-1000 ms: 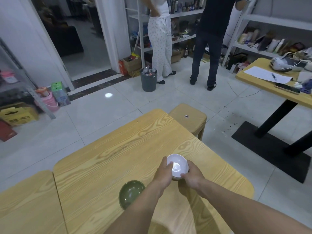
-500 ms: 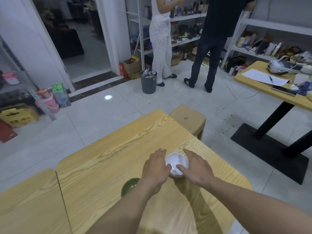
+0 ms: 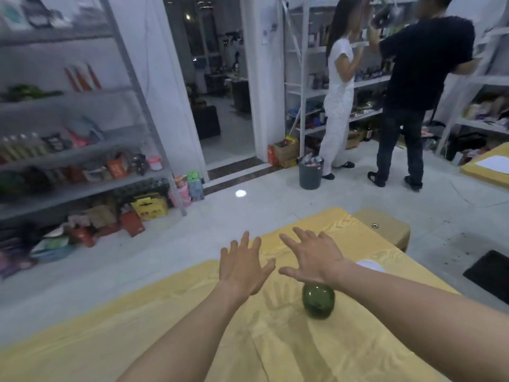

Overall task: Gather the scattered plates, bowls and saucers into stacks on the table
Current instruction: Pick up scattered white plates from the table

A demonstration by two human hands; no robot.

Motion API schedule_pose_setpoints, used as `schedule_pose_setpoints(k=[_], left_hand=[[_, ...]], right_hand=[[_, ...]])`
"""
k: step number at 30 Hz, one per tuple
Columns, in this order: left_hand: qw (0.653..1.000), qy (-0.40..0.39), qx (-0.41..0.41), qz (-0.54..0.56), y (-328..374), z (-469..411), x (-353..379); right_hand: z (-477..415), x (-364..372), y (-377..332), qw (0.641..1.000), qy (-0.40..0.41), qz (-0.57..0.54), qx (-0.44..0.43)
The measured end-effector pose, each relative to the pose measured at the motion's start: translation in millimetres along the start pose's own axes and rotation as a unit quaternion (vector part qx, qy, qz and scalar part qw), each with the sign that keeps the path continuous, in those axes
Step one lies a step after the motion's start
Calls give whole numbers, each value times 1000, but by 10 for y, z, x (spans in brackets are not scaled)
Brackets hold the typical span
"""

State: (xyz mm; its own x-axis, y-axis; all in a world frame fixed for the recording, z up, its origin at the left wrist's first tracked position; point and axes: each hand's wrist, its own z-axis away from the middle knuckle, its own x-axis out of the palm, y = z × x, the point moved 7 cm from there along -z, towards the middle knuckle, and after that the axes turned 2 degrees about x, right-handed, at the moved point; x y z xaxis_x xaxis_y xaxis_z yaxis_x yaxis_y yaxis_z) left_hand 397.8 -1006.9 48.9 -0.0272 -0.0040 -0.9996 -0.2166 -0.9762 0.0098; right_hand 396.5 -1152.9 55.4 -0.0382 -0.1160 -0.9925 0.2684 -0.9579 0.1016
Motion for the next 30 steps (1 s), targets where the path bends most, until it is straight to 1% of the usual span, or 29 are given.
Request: schedule_pose_setpoints(k=[6, 10, 15, 19, 22, 26, 30], left_hand=[[988, 30, -147, -37, -1043, 1065, -268], [969, 29, -243, -35, -1624, 1938, -350], [941, 34, -336, -31, -2273, 3119, -381], [919, 45, -390, -19, -2824, 4003, -375], [907, 55, -417, -11, -3256, 4609, -334], [899, 38, -436, 13, -3863, 5288, -226], [881, 53, -466, 62, -4423, 5729, -163]], right_hand=[[136, -380, -1294, 993, 25, -2, -119], [340, -483, -2114, 983, 28, -18, -182], [795, -576, -3238, 964, 27, -15, -262], [1155, -679, -4179, 951, 38, -13, -308], [1366, -697, -4892, 944, 33, -19, -328], [1579, -706, -5732, 944, 9, -43, -328], [1686, -655, -6359, 944, -22, -67, -323]])
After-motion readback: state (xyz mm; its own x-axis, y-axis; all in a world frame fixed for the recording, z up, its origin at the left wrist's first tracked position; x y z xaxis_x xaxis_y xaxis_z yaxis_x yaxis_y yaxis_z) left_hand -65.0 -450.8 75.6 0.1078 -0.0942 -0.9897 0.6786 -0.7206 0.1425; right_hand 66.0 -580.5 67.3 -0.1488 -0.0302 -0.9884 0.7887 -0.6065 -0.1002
